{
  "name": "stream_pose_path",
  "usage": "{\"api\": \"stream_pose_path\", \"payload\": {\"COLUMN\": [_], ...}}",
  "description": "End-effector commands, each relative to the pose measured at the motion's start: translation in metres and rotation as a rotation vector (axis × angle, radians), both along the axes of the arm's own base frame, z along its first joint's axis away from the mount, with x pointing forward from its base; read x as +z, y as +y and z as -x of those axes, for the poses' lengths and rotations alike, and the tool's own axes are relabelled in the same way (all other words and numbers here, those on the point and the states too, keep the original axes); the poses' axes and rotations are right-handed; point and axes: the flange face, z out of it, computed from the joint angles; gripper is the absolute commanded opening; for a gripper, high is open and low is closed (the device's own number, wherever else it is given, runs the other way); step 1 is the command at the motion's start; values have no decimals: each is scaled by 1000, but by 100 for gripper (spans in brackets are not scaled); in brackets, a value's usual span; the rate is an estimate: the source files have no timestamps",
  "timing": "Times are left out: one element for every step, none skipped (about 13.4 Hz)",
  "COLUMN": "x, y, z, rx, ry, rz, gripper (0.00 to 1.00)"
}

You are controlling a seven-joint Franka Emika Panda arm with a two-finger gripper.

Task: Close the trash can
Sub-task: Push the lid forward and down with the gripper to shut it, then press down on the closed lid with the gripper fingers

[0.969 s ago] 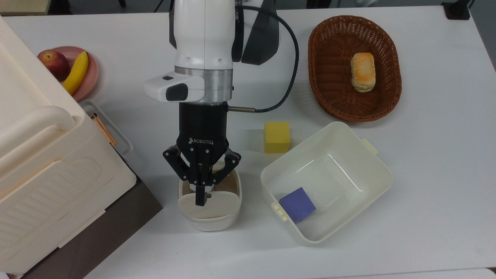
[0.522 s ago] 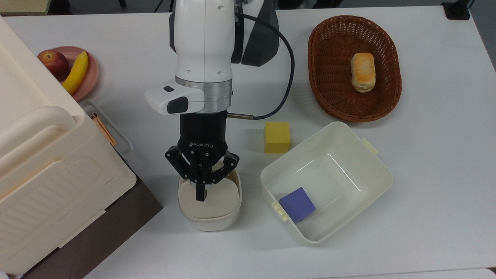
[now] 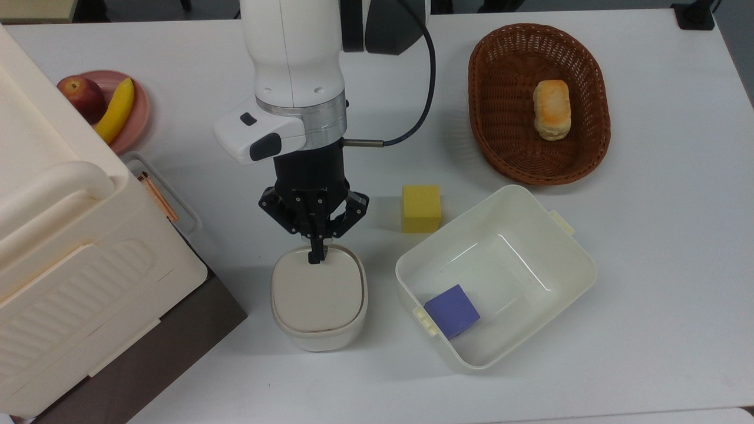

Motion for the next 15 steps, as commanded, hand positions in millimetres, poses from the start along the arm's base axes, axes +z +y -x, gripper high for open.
{"api": "stream_pose_path", "payload": {"x": [-50,-57,-59,-60,-61,-65,-71,-79,-80,-76,-66,-40,-24,-23,-20], "y": [1,1,1,1,1,0,0,0,0,0,0,1,3,3,1], "z": [3,2,1,1,1,-1,-4,-7,-8,-7,-5,0,5,10,14], "rx": [24,24,22,19,16,14,12,11,10,11,11,12,16,19,20], "ry": [98,105,107,104,104,103,91,80,75,72,64,36,28,61,87], "rz": [0,1,1,0,-3,-2,0,2,2,1,-4,-13,-19,-27,-29], "gripper": [0,0,0,0,0,0,0,0,0,0,1,2,3,3,3]}}
